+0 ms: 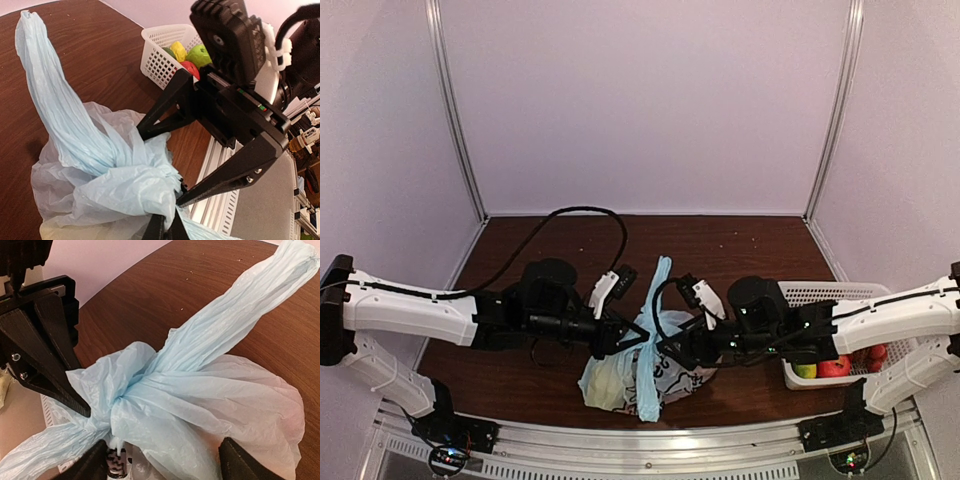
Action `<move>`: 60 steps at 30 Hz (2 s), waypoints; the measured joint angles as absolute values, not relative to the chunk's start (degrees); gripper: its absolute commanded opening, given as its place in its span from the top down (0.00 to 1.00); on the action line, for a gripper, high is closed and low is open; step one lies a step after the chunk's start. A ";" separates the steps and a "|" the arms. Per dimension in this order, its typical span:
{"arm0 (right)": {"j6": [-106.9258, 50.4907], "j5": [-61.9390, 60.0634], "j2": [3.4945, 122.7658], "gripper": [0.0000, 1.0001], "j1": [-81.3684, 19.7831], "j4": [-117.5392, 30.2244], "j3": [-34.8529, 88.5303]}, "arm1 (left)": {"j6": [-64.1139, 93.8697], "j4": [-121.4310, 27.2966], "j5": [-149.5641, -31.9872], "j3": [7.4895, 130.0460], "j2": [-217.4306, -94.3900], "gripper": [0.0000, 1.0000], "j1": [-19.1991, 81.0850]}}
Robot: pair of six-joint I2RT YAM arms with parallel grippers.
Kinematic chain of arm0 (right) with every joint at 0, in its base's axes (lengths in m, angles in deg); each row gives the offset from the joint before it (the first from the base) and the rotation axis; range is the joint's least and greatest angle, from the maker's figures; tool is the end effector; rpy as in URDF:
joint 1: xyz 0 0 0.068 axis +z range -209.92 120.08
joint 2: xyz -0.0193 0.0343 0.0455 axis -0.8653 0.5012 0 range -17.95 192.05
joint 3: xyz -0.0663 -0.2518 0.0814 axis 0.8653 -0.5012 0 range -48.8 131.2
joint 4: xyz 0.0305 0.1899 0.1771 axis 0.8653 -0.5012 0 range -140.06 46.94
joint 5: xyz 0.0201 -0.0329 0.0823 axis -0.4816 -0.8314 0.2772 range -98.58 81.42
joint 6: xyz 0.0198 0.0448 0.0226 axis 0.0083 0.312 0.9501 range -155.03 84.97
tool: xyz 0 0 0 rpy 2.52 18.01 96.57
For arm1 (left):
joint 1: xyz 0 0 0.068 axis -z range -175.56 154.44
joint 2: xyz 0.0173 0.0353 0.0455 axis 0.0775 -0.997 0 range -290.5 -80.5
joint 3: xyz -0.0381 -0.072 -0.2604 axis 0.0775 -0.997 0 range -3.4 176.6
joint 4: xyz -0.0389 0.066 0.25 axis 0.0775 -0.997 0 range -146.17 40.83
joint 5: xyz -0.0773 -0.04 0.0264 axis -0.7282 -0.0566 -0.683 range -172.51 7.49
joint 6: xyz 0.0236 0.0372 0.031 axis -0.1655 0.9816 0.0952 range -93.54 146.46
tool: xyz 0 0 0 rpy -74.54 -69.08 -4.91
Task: Untie the knot of the plastic bag and take out the fruit
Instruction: Untie the bag handles from the takeout bag.
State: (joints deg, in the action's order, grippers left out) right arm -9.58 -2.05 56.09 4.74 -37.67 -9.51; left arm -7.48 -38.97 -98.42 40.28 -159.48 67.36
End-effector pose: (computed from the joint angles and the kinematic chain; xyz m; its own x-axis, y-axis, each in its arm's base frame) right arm 0.1154 0.2532 0.2233 -0.5936 -0.2558 -0.7630 -0.7588 0.4936 0.4249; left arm 0.1289 -0.2735 0.2342 -0.7012 0.1922 -0.6866 0.6964 0.3907 -0.6020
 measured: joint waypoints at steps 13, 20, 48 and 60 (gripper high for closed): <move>-8.12 -2.10 54.06 0.99 3.50 -34.26 -11.82 | -6.82 -39.26 -98.37 40.32 -159.66 1.00 67.36; -7.28 -0.81 54.06 1.00 3.15 -31.77 -12.74 | -6.36 -40.59 -97.02 40.83 -159.68 0.56 67.38; -6.10 -0.72 54.52 1.00 3.04 -31.53 -12.61 | -3.80 -53.16 -87.81 46.99 -157.95 0.41 66.90; -6.10 -1.14 54.71 1.00 2.95 -31.49 -12.61 | -4.92 -52.18 -91.60 46.99 -159.86 0.78 66.90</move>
